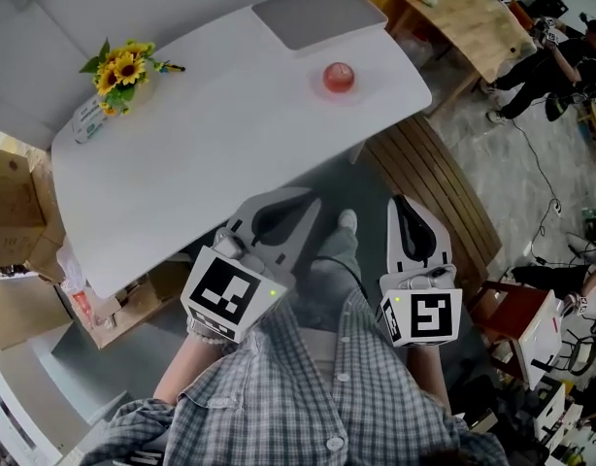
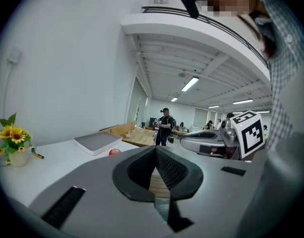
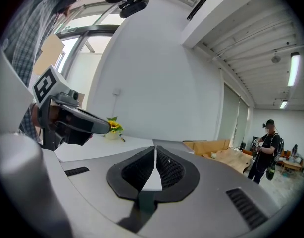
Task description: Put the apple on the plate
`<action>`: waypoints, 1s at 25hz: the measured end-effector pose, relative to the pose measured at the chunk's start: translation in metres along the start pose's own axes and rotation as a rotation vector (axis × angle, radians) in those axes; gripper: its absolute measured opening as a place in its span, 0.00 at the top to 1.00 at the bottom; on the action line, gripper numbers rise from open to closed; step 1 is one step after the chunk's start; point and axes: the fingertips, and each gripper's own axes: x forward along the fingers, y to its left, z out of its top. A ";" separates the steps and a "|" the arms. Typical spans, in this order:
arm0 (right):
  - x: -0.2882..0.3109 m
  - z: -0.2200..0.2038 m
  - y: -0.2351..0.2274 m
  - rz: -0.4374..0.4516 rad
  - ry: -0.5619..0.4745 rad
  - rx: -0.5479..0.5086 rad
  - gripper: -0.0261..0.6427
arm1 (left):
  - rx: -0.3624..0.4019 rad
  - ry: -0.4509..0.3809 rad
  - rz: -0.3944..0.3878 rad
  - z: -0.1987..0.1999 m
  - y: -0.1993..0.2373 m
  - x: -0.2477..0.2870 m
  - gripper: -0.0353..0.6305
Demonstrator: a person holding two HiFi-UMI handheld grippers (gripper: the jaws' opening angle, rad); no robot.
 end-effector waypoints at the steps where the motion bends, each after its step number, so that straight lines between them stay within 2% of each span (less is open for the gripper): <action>1: 0.007 0.000 -0.002 0.010 -0.002 -0.001 0.92 | -0.005 0.000 0.007 0.000 0.004 0.004 0.93; 10: 0.060 -0.001 -0.048 0.110 0.002 -0.004 0.92 | -0.028 0.019 0.092 0.017 0.029 0.063 0.93; 17: 0.103 0.000 -0.101 0.200 0.003 -0.027 0.92 | -0.091 0.027 0.188 0.028 0.045 0.117 0.93; 22: 0.128 0.000 -0.138 0.267 0.000 -0.053 0.92 | -0.149 -0.006 0.246 0.042 0.056 0.158 0.93; 25: 0.142 -0.002 -0.161 0.309 -0.008 -0.064 0.92 | -0.155 -0.023 0.300 0.050 0.061 0.180 0.93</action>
